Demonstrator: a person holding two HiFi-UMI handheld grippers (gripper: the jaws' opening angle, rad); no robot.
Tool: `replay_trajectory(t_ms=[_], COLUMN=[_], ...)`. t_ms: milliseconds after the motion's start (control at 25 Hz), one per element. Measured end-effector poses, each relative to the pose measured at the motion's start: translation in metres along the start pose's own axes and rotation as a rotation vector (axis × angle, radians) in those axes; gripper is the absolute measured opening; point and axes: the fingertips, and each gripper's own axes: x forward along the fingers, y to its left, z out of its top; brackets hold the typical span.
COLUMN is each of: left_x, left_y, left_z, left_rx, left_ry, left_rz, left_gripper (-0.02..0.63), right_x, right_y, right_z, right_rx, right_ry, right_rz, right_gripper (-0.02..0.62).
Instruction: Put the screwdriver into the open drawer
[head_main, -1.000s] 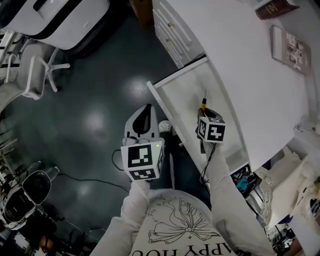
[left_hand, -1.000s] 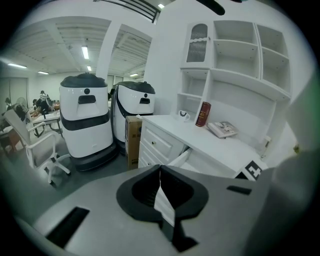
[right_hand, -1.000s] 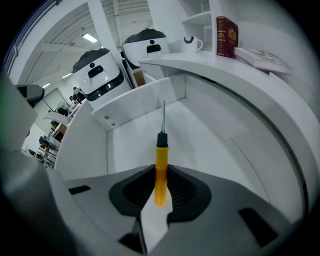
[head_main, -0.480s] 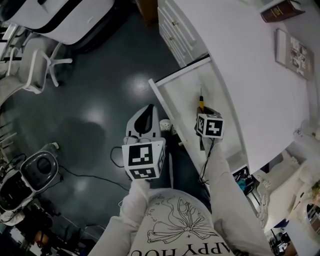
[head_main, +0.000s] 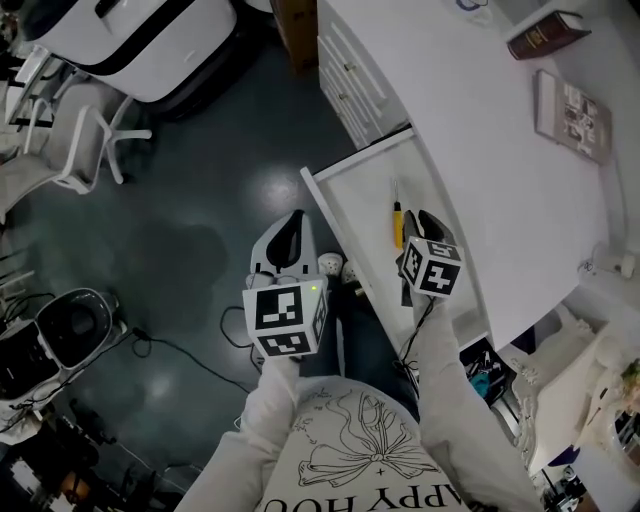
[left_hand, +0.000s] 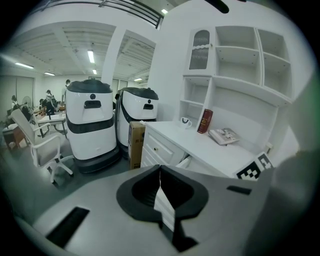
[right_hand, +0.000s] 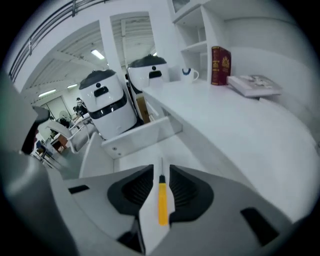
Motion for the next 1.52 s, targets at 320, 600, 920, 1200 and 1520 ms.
replay_trajectory(t_ms=[320,600,920,1200,1520], left_x=[-0.031,-0.074,-0.121,-0.147,-0.168], left_y=[-0.011,-0.023,-0.032,-0.039,-0.041], left_z=[0.057,0.107,0.154,0.169,0.178], left_rx=[0.028,0.06,0.097,0.102,0.111], left_ry=[-0.133,-0.26,-0.389,-0.45,-0.492], left_rz=[-0.015,-0.017,-0.018,-0.019,-0.012], left_gripper=[0.006,0.006,0.006,0.006,0.006], right_x=[-0.11,-0.207,-0.266,-0.3,-0.315], right_y=[0.016,0.03,0.054,0.066,0.074], right_z=[0.098,0.163,0.19,0.201,0.202], right_rx=[0.001,-0.024,-0.066,-0.098,-0.118], right_ry=[-0.323,-0.569,-0.697,-0.767,-0.789], right_rz=[-0.004,-0.002,0.002,0.01,0.024], right_gripper=[0.075,0.058,0.041,0.037,0.032])
